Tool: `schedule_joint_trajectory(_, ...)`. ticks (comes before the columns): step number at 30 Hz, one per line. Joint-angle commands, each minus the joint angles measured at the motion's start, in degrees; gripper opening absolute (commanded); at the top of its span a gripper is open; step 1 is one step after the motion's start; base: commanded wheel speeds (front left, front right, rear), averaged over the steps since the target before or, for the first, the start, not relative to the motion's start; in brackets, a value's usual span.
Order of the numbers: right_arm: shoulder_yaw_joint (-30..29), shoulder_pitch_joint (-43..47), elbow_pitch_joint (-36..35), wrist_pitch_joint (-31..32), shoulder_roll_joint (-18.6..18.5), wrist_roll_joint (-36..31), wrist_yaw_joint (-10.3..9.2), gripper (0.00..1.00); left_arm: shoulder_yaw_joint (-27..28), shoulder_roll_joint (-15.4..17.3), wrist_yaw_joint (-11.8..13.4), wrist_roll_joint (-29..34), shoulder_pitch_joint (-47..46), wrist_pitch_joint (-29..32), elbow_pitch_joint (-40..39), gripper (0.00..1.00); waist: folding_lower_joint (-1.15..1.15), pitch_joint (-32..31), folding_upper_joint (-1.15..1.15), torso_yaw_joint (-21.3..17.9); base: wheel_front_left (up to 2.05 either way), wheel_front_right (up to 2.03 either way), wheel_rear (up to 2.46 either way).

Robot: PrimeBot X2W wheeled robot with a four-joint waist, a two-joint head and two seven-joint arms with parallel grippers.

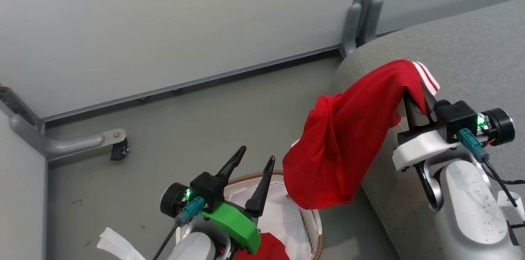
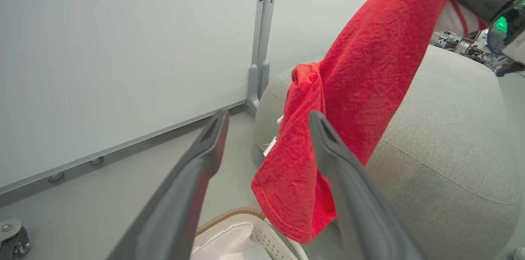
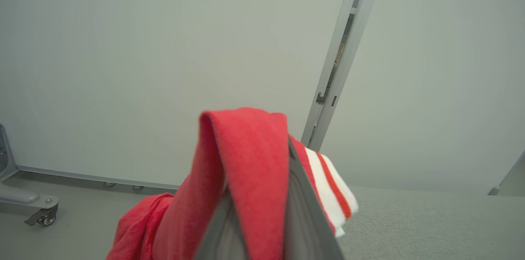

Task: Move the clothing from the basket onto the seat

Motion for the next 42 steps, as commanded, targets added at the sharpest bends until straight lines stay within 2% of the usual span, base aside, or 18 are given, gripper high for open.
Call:
schedule_joint_trajectory(1, -0.4, 0.0, -0.7, -0.1, -0.2, -0.3, -0.07, 0.00, 0.2, 0.1, -0.3, 0.3, -0.3, 0.0, -0.4, 1.00, 0.00, 2.8, 0.00, -4.7, 0.00, 0.00, 0.00)
schedule_joint_trajectory(11, -2.1, 1.1, -3.2, -0.1, -0.2, 0.1, -0.06, 0.00, -1.1, 0.2, -0.2, 1.0, -3.1, 0.0, -1.2, 1.00, 0.00, 6.9, 0.00, -11.2, 0.00, 0.00, 0.00)
schedule_joint_trajectory(21, -6.9, -4.7, -5.7, -0.2, -0.4, -0.3, -0.06, 0.00, -0.8, 0.2, -0.2, 2.9, -5.3, 0.0, -1.1, 1.00, 0.00, 12.1, 0.00, -12.3, 0.00, 0.00, 0.00)
schedule_joint_trajectory(26, -10.6, -11.7, -8.1, -0.1, -3.7, -2.3, -0.07, 0.00, -1.6, 0.4, -0.2, 3.8, -7.5, 0.0, -1.6, 1.00, 0.00, 16.2, 0.00, -10.7, 0.00, 0.00, 0.00)
schedule_joint_trajectory(33, -16.1, -23.9, -8.2, -0.1, -11.5, -3.3, -0.07, 0.00, -2.4, 1.7, -0.2, 5.2, -12.0, 0.0, -3.0, 1.00, 0.00, 22.6, 0.00, -8.4, 0.00, 0.00, 0.00)
schedule_joint_trajectory(38, -19.7, -31.7, -6.6, -0.1, -16.1, -4.8, -0.07, 0.00, -2.8, 2.2, -0.2, 6.3, -14.6, 0.0, -4.5, 1.00, 0.00, 27.3, 0.00, -7.0, 0.00, 0.00, 0.00)
schedule_joint_trajectory(42, -21.3, -36.5, -2.8, -0.1, -18.0, -5.8, -0.07, 0.00, -3.7, 2.5, -0.2, 7.2, -16.3, 0.0, -5.6, 1.00, 0.00, 31.1, 0.00, -5.5, 0.00, 0.00, 0.00)
